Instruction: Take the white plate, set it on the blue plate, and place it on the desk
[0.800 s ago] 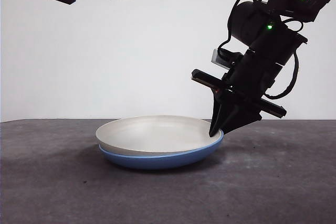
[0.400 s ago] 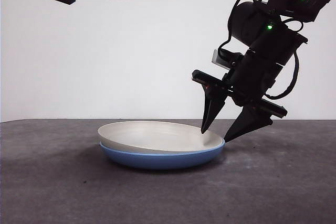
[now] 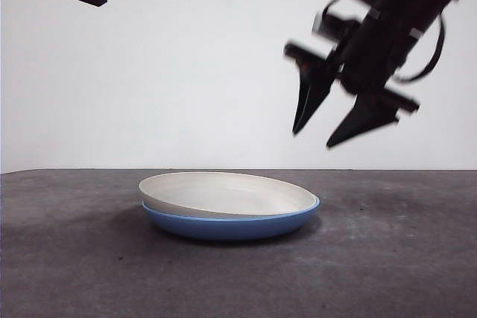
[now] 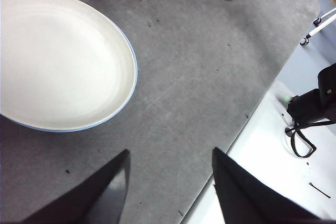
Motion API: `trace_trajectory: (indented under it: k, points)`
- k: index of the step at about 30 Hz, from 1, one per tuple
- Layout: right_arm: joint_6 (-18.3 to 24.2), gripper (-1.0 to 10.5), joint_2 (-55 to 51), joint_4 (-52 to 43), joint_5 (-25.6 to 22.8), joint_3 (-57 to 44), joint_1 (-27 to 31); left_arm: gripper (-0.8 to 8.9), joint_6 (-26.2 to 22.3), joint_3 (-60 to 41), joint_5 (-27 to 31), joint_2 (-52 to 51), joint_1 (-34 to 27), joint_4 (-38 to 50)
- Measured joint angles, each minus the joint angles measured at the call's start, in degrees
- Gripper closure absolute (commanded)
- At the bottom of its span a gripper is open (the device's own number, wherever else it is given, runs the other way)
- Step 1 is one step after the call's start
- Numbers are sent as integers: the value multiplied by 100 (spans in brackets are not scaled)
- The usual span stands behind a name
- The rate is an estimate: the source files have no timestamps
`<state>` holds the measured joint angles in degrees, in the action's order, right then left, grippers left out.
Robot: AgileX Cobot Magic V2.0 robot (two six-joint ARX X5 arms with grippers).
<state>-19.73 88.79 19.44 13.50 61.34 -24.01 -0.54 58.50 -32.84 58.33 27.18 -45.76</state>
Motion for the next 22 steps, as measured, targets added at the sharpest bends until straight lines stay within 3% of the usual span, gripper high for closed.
trace_trajectory:
  k: [8,17,22]
  points:
    - [614,680,-1425,1233,76,2,-85,565,0,0,0,0,0,0]
    - [1104,681,-2682,2791,815,2,-273,565,0,0,0,0,-2,0]
    - [1272,681,-3042,3534,887,2,-507,565,0,0,0,0,0,-9]
